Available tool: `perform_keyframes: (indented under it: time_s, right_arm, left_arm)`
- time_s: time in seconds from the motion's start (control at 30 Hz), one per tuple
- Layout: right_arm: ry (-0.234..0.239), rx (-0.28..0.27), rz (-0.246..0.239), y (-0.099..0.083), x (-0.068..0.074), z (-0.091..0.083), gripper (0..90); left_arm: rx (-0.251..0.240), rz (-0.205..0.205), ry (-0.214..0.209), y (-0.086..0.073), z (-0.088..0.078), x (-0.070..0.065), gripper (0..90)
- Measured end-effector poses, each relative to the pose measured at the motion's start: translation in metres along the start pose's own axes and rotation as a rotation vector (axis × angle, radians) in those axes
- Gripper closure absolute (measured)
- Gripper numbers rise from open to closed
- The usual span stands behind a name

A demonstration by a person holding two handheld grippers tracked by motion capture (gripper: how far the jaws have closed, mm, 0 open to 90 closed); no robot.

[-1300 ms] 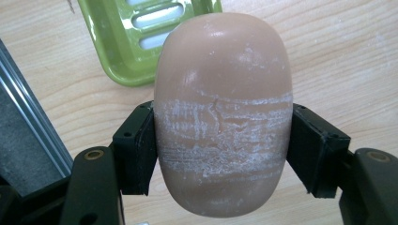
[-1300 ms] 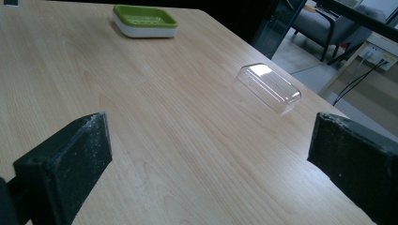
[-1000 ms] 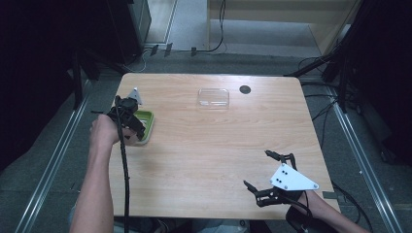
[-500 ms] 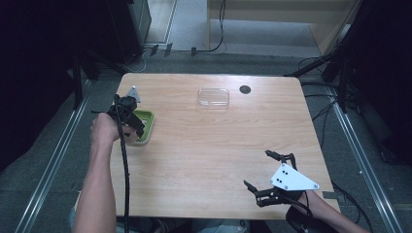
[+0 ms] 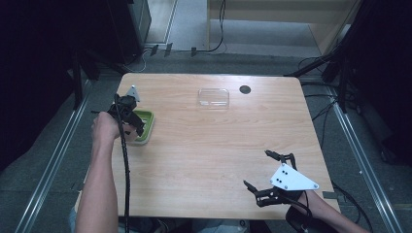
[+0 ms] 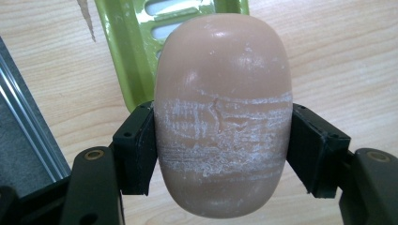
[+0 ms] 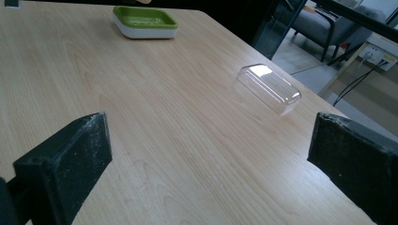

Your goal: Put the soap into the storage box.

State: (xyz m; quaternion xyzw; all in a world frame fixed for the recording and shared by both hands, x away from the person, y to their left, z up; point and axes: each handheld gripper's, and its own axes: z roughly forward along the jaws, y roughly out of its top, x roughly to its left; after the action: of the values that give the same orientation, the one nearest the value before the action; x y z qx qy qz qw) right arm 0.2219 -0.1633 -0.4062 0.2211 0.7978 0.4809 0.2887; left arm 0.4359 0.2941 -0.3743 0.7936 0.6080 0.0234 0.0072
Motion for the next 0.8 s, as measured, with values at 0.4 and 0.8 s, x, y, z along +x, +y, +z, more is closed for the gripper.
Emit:
perform_keyframes:
  time_s: [0.4,0.8]
  right_arm:
    - [0.001,-0.001,-0.001,0.000,0.000,0.000,0.0]
    - [0.002,0.000,-0.006,0.000,0.000,0.000,0.0]
  left_arm:
    - [-0.021,-0.039,-0.001,0.010,0.008,0.007,33.4]
    - [-0.007,-0.058,-0.008,0.018,0.024,0.011,33.4]
